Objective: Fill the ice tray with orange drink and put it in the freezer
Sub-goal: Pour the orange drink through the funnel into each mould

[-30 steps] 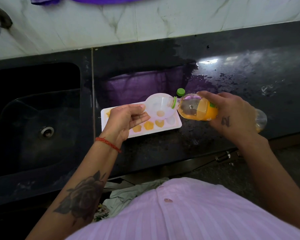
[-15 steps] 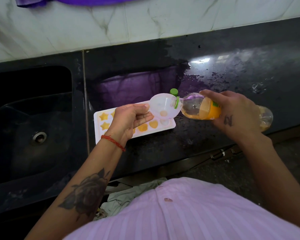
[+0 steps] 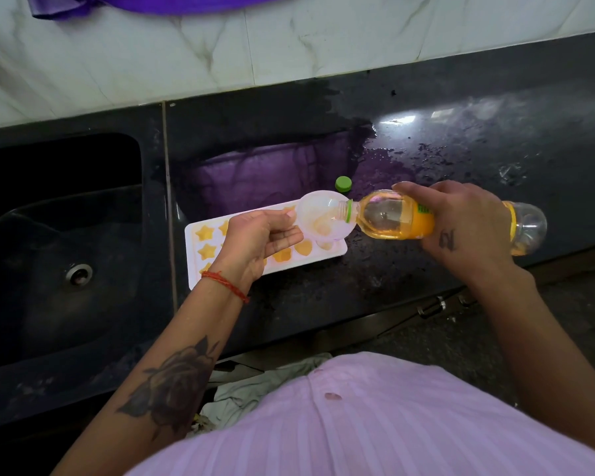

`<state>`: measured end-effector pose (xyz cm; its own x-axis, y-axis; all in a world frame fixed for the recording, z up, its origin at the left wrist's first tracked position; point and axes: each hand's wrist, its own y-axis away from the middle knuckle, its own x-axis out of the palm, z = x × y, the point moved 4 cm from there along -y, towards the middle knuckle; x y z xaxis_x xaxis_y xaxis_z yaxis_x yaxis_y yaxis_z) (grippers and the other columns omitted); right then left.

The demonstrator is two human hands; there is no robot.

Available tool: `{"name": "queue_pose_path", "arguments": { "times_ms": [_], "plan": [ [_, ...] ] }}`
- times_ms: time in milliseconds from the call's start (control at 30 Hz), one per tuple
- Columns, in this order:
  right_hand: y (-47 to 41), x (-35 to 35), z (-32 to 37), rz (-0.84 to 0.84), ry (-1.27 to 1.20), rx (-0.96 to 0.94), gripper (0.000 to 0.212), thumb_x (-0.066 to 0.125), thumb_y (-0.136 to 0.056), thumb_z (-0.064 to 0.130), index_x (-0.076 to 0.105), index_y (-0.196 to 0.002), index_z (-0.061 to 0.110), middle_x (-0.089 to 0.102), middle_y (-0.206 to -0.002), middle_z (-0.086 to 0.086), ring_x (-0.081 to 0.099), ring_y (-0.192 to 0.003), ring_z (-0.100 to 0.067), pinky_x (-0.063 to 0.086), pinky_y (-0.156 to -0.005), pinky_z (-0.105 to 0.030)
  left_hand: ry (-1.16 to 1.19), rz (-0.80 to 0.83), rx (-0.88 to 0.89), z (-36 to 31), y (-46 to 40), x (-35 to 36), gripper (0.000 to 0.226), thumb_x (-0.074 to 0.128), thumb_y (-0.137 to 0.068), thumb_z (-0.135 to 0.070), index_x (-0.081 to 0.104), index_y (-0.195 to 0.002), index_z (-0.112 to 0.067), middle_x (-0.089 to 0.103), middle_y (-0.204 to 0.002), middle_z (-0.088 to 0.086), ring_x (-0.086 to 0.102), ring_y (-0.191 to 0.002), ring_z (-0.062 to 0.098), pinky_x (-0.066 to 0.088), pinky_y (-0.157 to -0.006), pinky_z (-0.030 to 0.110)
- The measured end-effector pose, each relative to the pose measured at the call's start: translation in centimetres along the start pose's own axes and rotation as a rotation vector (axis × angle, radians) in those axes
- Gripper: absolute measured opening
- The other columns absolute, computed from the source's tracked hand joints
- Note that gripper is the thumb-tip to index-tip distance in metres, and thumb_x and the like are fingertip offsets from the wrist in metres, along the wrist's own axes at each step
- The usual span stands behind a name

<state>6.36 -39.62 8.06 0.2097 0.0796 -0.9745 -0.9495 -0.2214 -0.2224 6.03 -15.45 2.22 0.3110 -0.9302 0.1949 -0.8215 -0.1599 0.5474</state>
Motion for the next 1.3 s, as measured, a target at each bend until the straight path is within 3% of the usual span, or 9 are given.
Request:
{"name": "queue_pose_path", "arguments": {
  "times_ms": [233,533,700,800,900,967,1133,1233,1300],
  "plan": [
    [0.0,0.0,0.0,0.025,-0.082,0.014,0.067,0.075,-0.071,0.018,0.049,-0.131,0.033,0.064,-0.101,-0.013,0.057,-0.089,-0.037,0.032,-0.066,-0.033,0.038,0.003,-0.005,-0.1,0.1,-0.1,0.003,0.065,-0.081,0.004,0.064,-0.079,0.003,0.068,-0.052,0.006,0.069,-0.051,0.015,0.055,-0.048,0.02],
    [-0.7,1.0,-0.3,0.086,-0.356,0.083,0.076,0.078,-0.063,0.029,0.046,-0.131,0.04,0.064,-0.102,-0.008,0.058,-0.093,-0.033,0.044,-0.073,-0.037,0.074,-0.005,0.006,-0.1,0.3,-0.3,0.008,0.062,-0.082,0.004,0.064,-0.075,0.002,0.069,-0.052,0.005,0.069,-0.052,0.014,0.055,-0.049,0.02],
    [-2.0,1.7,-0.9,0.072,-0.505,0.042,0.087,0.085,-0.052,0.022,0.046,-0.127,0.043,0.066,-0.106,-0.006,0.055,-0.091,-0.024,0.042,-0.076,-0.034,0.102,-0.04,0.017,0.0,0.6,-0.5,0.007,0.062,-0.083,0.003,0.064,-0.076,0.001,0.07,-0.055,0.006,0.07,-0.054,0.015,0.055,-0.05,0.02],
    [-3.5,2.0,-0.8,0.078,-0.635,-0.001,0.096,0.086,-0.046,0.023,0.041,-0.127,0.046,0.066,-0.104,0.002,0.054,-0.092,-0.016,0.045,-0.08,-0.032,0.131,-0.076,0.034,0.0,0.7,-0.8,0.004,0.063,-0.082,0.002,0.066,-0.084,0.003,0.071,-0.067,0.011,0.071,-0.059,0.016,0.056,-0.052,0.021],
    [-5.3,2.4,0.1,0.111,-0.783,-0.032,0.094,0.086,-0.043,0.027,0.043,-0.123,0.051,0.057,-0.093,0.033,0.054,-0.089,0.007,0.039,-0.074,-0.008,0.139,-0.118,0.05,-0.2,1.0,-1.4,0.014,0.062,-0.083,0.002,0.066,-0.096,0.006,0.071,-0.081,0.014,0.072,-0.064,0.017,0.057,-0.056,0.021],
    [-6.4,2.3,1.0,0.115,-0.839,-0.086,0.092,0.087,-0.043,0.03,0.043,-0.121,0.052,0.051,-0.086,0.042,0.05,-0.083,0.019,0.033,-0.065,0.001,0.151,-0.139,0.063,-0.4,1.2,-2.0,0.01,0.06,-0.085,0.003,0.066,-0.092,0.005,0.073,-0.071,0.011,0.072,-0.062,0.016,0.057,-0.055,0.021],
    [-9.7,1.6,3.3,0.113,-0.953,-0.142,0.087,0.088,-0.043,0.035,0.046,-0.118,0.049,0.058,-0.097,0.03,0.054,-0.092,0.012,0.042,-0.067,-0.003,0.188,-0.196,0.098,-1.5,1.1,-3.7,0.005,0.062,-0.083,0.002,0.066,-0.085,0.002,0.073,-0.065,0.01,0.072,-0.061,0.017,0.057,-0.054,0.021],
    [-12.0,1.1,4.9,0.086,-1.04,-0.139,0.085,0.088,-0.045,0.033,0.048,-0.12,0.039,0.06,-0.107,0.017,0.059,-0.099,-0.007,0.054,-0.08,-0.029,0.192,-0.228,0.133,-2.8,0.0,-5.1,0.006,0.063,-0.083,0.0,0.067,-0.087,0.001,0.075,-0.073,0.013,0.073,-0.068,0.019,0.057,-0.056,0.021],
    [-13.5,0.9,6.1,0.047,-1.087,-0.133,0.085,0.088,-0.046,0.033,0.047,-0.121,0.034,0.057,-0.108,0.017,0.058,-0.101,-0.01,0.055,-0.084,-0.037,0.206,-0.252,0.152,-3.8,-1.0,-6.2,0.007,0.065,-0.082,-0.002,0.068,-0.088,0.0,0.075,-0.077,0.014,0.074,-0.073,0.021,0.057,-0.058,0.022]
  ]
}}
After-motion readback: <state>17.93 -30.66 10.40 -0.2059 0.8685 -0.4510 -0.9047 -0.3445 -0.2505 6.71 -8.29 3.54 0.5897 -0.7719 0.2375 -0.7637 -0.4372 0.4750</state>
